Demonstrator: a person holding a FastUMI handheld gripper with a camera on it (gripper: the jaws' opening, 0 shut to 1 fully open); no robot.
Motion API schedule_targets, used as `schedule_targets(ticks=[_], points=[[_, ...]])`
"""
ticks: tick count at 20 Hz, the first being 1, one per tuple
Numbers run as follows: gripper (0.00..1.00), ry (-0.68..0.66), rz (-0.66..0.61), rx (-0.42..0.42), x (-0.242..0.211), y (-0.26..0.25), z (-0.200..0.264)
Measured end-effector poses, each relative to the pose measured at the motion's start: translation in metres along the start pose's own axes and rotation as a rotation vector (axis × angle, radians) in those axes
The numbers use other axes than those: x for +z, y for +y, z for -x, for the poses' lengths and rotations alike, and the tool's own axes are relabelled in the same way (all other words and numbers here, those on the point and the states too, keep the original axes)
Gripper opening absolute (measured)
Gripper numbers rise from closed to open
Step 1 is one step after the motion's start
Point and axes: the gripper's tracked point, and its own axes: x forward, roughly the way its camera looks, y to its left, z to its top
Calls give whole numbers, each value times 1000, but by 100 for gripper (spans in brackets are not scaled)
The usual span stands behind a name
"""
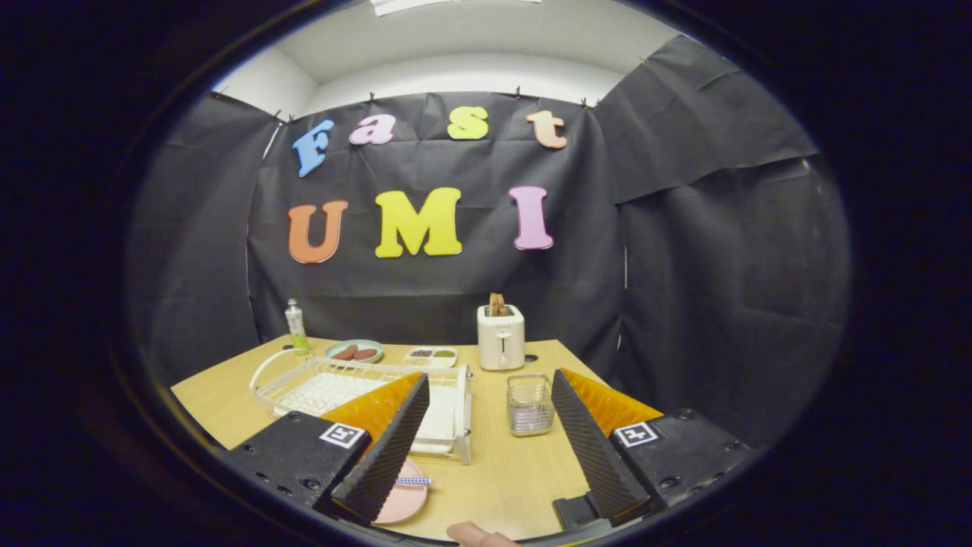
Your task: Take the plate from the dish rack, then take the spoon from the basket and place it into the plate.
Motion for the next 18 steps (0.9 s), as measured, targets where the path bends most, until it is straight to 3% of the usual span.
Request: schedule_targets(ticks=[18], points=[[100,1,45,63,-7,16,13]])
